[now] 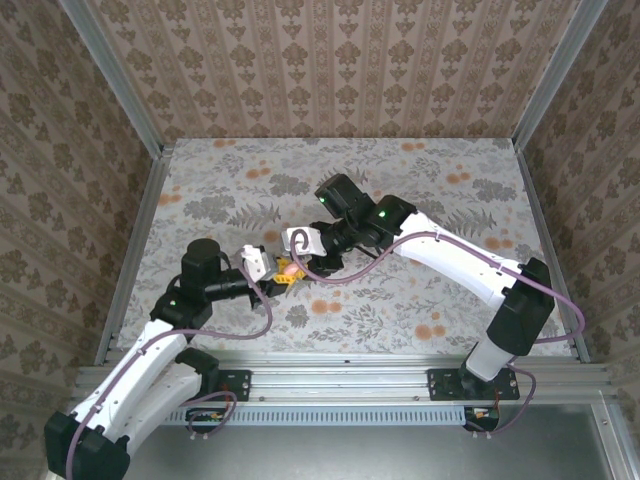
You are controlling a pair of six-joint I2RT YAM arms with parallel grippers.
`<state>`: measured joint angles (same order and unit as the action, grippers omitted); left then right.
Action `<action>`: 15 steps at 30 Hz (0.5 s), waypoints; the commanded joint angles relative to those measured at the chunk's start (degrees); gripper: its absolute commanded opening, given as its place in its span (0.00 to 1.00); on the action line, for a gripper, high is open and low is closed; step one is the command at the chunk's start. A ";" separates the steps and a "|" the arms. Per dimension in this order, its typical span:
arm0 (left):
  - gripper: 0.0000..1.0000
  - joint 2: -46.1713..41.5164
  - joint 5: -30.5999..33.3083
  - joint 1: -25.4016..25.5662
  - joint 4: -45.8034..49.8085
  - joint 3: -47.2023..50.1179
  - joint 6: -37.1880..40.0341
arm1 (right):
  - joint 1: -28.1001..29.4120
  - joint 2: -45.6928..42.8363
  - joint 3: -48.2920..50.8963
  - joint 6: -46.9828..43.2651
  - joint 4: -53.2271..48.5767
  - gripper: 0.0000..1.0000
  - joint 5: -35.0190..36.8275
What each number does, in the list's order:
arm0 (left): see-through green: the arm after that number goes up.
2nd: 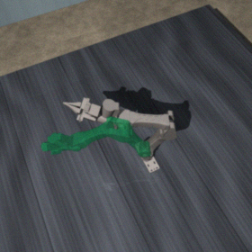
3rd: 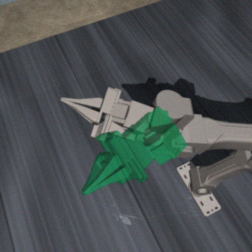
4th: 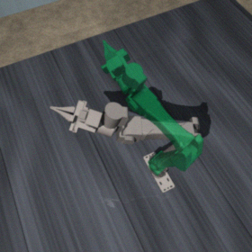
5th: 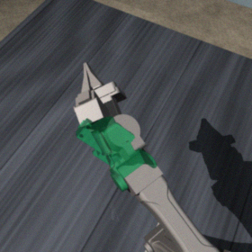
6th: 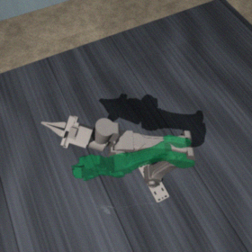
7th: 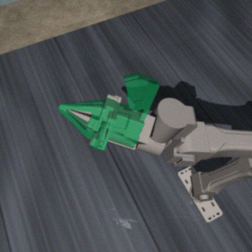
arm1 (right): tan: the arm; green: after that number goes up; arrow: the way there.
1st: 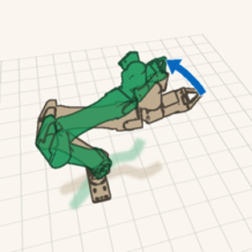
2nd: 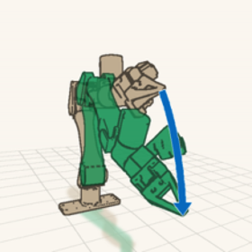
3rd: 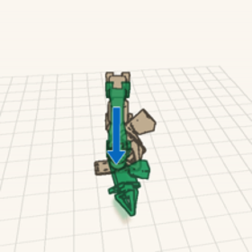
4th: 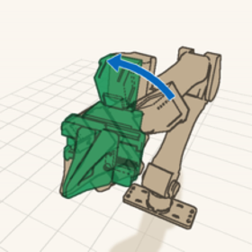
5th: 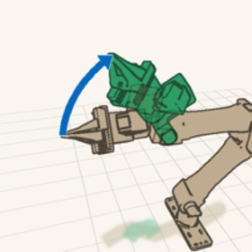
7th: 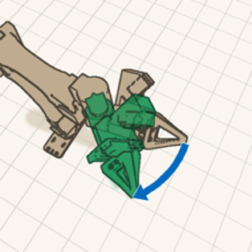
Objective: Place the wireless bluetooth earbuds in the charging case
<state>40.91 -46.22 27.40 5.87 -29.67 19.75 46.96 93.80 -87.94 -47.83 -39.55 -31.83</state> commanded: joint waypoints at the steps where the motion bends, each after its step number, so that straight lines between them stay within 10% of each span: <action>1: 0.11 -0.16 -1.73 0.49 -1.65 -1.22 -0.50 | -0.83 -1.32 1.37 2.71 3.44 0.45 -0.86; 15: 0.10 -0.35 -1.75 0.48 -1.56 -1.05 -0.68 | -6.97 -3.86 4.61 9.95 11.56 0.45 -1.76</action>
<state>40.93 -44.05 27.33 3.77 -29.67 19.11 42.85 91.92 -83.99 -40.53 -33.39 -35.62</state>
